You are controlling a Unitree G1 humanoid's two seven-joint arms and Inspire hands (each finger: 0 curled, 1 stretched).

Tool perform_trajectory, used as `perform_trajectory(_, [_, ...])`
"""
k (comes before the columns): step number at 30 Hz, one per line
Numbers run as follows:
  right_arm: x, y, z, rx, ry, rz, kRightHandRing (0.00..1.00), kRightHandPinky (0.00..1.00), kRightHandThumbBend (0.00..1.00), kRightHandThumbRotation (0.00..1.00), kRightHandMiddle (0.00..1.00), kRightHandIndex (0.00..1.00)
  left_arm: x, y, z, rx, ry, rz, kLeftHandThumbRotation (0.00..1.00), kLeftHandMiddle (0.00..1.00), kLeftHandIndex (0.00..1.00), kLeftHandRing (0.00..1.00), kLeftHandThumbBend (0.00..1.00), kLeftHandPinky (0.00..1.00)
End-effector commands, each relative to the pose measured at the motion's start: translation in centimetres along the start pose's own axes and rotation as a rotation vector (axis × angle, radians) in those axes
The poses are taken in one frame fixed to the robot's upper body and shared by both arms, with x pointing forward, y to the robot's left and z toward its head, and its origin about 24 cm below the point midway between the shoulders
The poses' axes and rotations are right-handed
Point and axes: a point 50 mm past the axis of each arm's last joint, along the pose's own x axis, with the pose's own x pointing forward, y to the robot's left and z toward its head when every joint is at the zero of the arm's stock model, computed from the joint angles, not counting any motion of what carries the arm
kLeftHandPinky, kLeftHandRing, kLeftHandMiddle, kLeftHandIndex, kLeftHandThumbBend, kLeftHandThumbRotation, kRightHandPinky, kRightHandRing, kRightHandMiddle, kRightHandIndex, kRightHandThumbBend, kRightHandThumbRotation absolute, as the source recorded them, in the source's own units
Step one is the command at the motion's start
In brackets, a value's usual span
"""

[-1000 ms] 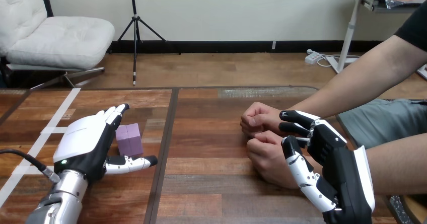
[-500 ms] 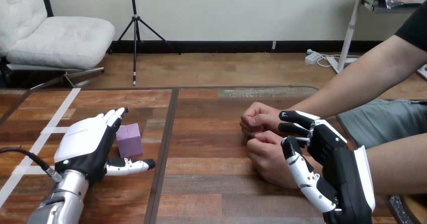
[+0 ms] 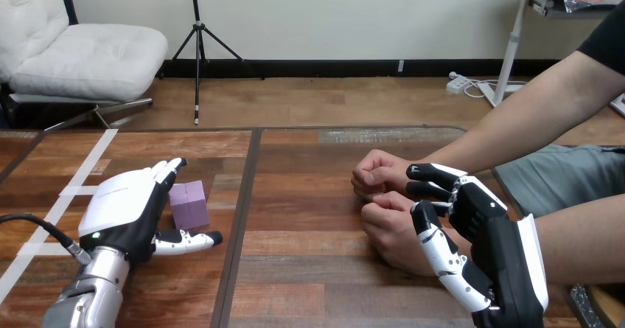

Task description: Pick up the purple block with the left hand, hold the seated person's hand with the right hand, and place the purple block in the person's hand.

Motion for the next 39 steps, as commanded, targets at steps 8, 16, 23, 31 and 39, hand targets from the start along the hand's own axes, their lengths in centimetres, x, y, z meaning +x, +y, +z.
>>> perform_trajectory(8, [1.75,-0.10,0.94,-0.002,-0.094,-0.002,0.71,0.59,0.37,0.47,0.74,0.68,1.74,2.20,0.92,0.002,-0.038,0.097,0.46,0.93,0.91,0.92,0.74,0.91])
perform_trajectory(16, [1.79,-0.11,0.94,0.006,-0.092,0.000,0.71,0.58,0.37,0.47,0.74,0.68,1.82,2.17,0.84,-0.006,-0.038,0.111,0.46,0.92,0.91,0.91,0.73,0.90])
perform_trajectory(23, [1.76,-0.12,0.87,0.001,-0.091,0.002,0.71,0.59,0.37,0.47,0.75,0.68,1.87,2.07,0.78,-0.024,-0.035,0.131,0.45,0.91,0.90,0.90,0.73,0.88])
perform_trajectory(31, [1.79,-0.11,0.86,0.000,-0.094,0.000,0.71,0.59,0.37,0.47,0.74,0.68,1.93,2.12,0.82,-0.044,-0.031,0.153,0.44,0.91,0.90,0.90,0.72,0.87])
perform_trajectory(39, [1.76,-0.10,0.75,0.004,-0.091,0.001,0.71,0.59,0.37,0.46,0.74,0.68,2.00,2.23,0.88,-0.062,-0.038,0.172,0.43,0.90,0.90,0.89,0.71,0.84])
